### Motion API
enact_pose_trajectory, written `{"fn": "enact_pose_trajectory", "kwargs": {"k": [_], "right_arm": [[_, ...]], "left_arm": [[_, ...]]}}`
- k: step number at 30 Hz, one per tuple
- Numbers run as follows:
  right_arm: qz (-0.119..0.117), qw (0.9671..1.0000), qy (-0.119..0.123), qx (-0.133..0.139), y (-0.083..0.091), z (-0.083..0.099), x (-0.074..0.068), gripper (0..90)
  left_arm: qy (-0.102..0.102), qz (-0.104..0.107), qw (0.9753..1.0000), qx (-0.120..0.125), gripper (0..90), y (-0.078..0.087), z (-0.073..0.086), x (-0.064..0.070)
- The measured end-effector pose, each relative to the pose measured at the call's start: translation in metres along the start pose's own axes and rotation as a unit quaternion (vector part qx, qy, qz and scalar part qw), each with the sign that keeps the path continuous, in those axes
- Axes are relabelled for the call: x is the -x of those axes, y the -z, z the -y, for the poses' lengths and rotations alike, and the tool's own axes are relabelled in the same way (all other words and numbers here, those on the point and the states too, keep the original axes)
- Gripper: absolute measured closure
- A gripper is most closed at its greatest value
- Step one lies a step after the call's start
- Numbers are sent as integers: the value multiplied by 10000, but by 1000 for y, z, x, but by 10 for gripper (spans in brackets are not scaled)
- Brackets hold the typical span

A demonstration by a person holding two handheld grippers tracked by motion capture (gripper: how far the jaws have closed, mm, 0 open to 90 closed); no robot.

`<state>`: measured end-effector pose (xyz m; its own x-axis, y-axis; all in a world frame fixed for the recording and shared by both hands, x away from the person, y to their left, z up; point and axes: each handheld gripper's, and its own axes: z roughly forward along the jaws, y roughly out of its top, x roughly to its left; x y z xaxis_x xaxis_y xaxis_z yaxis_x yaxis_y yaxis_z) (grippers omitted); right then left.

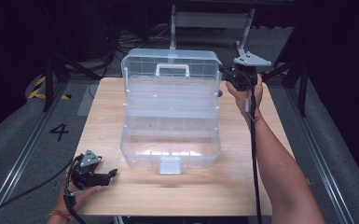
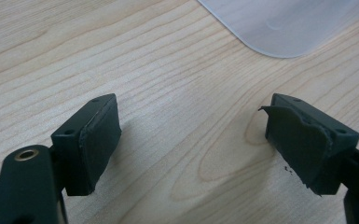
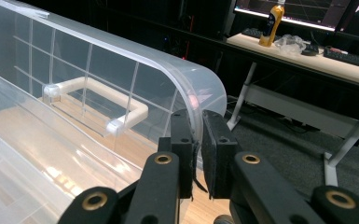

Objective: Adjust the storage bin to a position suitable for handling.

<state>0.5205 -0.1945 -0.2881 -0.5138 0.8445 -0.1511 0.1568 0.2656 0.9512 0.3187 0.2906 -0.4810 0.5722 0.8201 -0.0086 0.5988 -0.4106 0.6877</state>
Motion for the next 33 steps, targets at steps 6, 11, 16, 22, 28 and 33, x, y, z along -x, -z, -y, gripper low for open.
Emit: {"fn": "enact_pose_trajectory", "kwargs": {"k": [6,11,16,22,28,33], "right_arm": [[14,10000,-54,-20,-6,1,3,841],[29,10000,-62,-44,-11,0,4,840],[7,9999,-90,-76,-16,1,7,838],[-16,9998,-132,-113,-23,2,11,837],[8,9998,-149,-115,-28,3,13,836],[10,9997,-172,-165,-33,3,14,835]], "left_arm": [[-1,2,10000,3,185,0,0,0],[-3,1,10000,3,186,0,0,0],[0,0,10000,-9,186,0,0,0],[1,-3,10000,-6,186,0,0,0],[6,-22,10000,38,191,0,1,0],[5,-22,10000,36,192,0,1,0]]}}
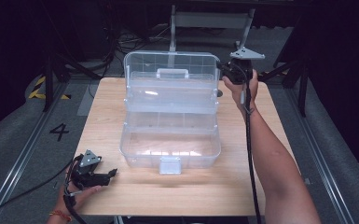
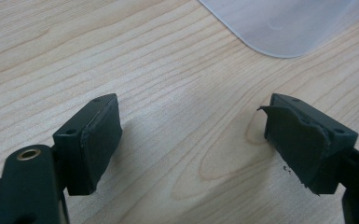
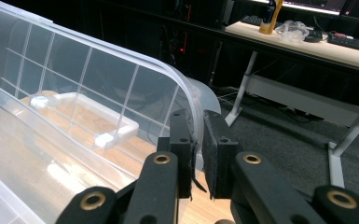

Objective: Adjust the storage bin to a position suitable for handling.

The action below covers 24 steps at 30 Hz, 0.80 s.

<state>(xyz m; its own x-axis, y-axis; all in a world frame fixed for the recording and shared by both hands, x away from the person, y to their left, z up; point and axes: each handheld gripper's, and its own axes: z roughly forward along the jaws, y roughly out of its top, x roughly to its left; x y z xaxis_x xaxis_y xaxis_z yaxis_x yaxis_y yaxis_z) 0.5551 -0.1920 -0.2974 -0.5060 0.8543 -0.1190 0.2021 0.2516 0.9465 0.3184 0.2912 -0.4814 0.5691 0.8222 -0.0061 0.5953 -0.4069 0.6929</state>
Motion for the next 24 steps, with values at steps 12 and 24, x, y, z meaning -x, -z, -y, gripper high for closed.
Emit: {"fn": "enact_pose_trajectory", "kwargs": {"k": [12,24], "right_arm": [[-14,9999,-77,-115,-12,2,6,834],[5,9996,-156,-241,-27,4,11,834]], "left_arm": [[-4,-15,10000,-19,193,0,0,0],[6,-4,10000,-10,194,0,0,0]]}}
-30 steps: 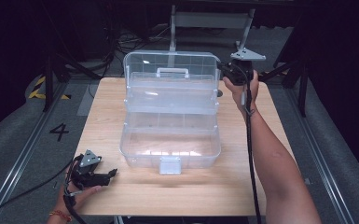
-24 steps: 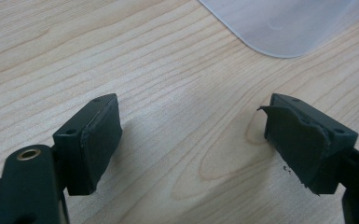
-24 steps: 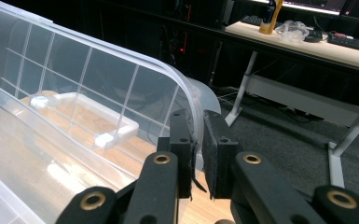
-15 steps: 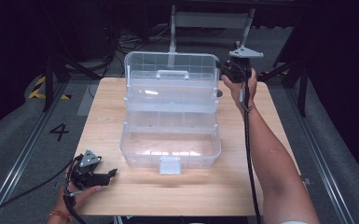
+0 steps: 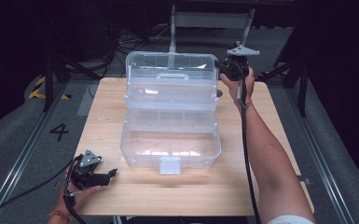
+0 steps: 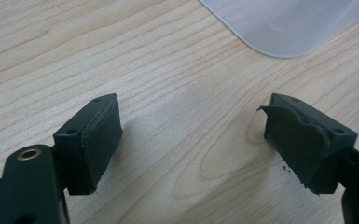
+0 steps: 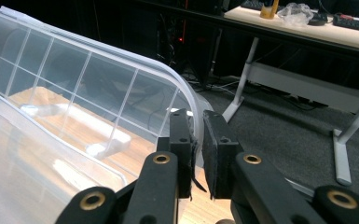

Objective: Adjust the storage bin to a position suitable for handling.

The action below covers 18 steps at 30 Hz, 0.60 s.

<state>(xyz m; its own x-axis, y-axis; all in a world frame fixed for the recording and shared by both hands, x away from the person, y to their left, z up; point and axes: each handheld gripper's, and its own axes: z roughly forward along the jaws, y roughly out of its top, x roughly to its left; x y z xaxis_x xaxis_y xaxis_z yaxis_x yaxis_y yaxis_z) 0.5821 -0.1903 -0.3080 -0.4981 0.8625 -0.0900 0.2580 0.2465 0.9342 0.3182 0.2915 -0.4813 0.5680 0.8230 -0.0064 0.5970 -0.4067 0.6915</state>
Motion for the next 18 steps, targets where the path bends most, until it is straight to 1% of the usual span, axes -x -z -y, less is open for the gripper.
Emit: {"fn": "enact_pose_trajectory", "kwargs": {"k": [1,5,10,14,16,18], "right_arm": [[-1,10000,-35,-46,-3,1,1,834],[24,9999,-45,-123,-10,2,3,833],[23,9999,-47,-157,-16,5,6,830],[33,9997,-31,-245,-21,5,7,827],[63,9996,20,-291,-23,5,7,826],[68,9995,4,-307,-25,5,7,826]], "left_arm": [[-11,-8,10000,-11,194,0,0,0],[-15,-10,10000,-20,195,0,0,0],[-18,1,10000,-38,196,1,0,0],[-18,0,10000,-38,196,1,0,0],[-25,-5,10000,-38,196,1,0,0],[-17,0,10000,-36,196,1,0,0]]}}
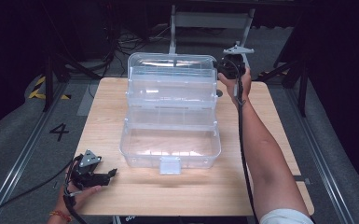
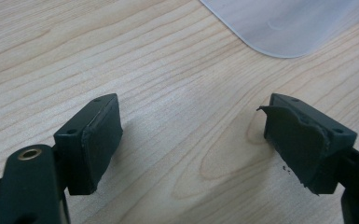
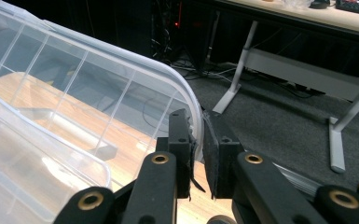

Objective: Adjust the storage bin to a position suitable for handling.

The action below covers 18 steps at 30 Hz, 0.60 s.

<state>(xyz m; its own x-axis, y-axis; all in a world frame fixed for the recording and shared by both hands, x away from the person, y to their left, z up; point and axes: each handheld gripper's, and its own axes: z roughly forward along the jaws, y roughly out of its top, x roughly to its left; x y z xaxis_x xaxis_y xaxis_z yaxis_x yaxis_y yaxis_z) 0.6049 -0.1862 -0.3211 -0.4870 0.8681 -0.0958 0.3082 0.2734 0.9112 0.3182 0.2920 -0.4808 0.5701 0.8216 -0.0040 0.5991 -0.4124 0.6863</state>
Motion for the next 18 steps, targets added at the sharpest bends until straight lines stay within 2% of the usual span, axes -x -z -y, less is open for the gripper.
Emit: {"fn": "enact_pose_trajectory", "kwargs": {"k": [8,11,12,14,15,16,18], "right_arm": [[89,9999,21,-140,-13,5,2,829],[192,9997,62,-135,-14,6,2,900],[54,9999,28,-86,-14,7,4,900],[65,9999,54,-116,-14,7,4,900],[116,9994,215,-232,-16,7,2,900],[138,9992,268,-277,-18,9,2,900],[114,9993,199,-286,-19,11,2,900]], "left_arm": [[-2,-8,10000,-1,197,0,0,0],[-3,-7,10000,-2,198,0,0,0],[-18,-5,10000,-14,198,0,0,-1],[2,-6,10000,0,197,0,0,0],[5,16,10000,8,198,0,0,0],[5,-12,10000,3,199,0,0,0],[-8,2,10000,3,200,0,0,-1]]}}
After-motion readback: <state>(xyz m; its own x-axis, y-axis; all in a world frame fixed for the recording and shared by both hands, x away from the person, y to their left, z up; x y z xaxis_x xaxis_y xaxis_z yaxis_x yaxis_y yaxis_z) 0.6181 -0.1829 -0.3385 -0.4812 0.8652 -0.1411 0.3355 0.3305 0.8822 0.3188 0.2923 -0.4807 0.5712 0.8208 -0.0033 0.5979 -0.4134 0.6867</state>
